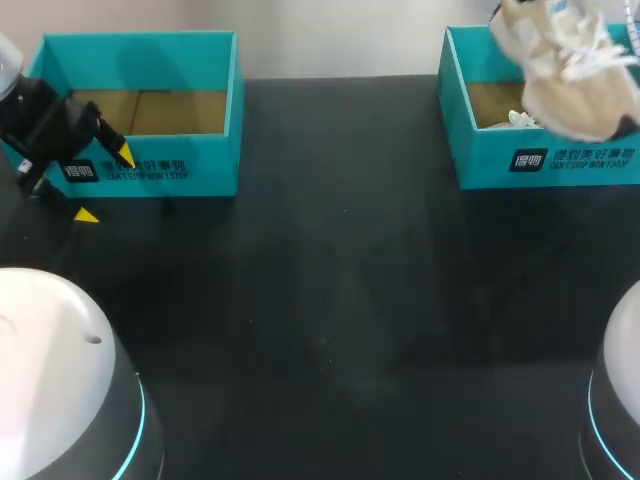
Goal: Take the shoe out of the shoebox, open the shoe tongue, remove and reinsert the insole, then place the shoe into the shoebox
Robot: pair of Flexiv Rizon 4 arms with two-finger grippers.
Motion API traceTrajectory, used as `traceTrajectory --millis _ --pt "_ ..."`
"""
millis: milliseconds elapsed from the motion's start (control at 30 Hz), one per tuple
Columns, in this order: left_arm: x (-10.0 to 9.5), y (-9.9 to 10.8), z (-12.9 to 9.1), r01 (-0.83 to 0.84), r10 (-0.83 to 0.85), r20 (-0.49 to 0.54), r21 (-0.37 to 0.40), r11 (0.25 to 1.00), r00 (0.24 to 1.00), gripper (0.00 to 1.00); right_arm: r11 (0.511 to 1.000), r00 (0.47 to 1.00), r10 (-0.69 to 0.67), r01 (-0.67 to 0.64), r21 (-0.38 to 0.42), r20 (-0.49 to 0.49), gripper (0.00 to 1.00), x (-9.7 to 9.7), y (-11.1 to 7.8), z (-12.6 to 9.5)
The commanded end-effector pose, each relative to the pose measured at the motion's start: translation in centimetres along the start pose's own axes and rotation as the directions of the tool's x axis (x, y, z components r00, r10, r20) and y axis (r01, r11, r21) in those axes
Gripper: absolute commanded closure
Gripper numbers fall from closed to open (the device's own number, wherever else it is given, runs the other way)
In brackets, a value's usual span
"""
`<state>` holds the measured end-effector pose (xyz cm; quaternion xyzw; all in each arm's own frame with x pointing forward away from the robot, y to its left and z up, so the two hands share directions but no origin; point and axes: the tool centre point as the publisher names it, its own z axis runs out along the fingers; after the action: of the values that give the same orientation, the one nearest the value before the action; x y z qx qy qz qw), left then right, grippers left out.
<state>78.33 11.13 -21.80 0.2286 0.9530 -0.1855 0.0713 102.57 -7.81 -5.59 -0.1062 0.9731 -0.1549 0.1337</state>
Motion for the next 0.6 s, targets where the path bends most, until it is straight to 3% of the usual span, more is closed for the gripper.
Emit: traceTrajectory --millis 33,500,533,600 --pt "0.0 0.0 0.0 0.000 0.000 -0.001 -0.004 1.000 1.000 0.00 0.999 0.999 -0.006 0.003 -0.053 -0.045 1.00 -3.3 -2.2 2.0" --pt "0.0 0.0 0.0 0.000 0.000 -0.001 -0.004 1.000 1.000 0.00 0.999 0.999 -0.006 0.003 -0.053 -0.045 1.00 -3.3 -2.2 2.0" --pt "0.0 0.0 0.0 0.000 0.000 -0.001 -0.004 1.000 1.000 0.00 0.995 0.999 0.024 -0.028 -0.092 -0.040 1.00 -3.9 -2.8 2.5" --pt "0.0 0.0 0.0 0.000 0.000 -0.001 -0.004 1.000 1.000 0.00 0.995 0.998 0.052 -0.054 -0.086 -0.025 1.00 -5.3 -4.1 3.8"
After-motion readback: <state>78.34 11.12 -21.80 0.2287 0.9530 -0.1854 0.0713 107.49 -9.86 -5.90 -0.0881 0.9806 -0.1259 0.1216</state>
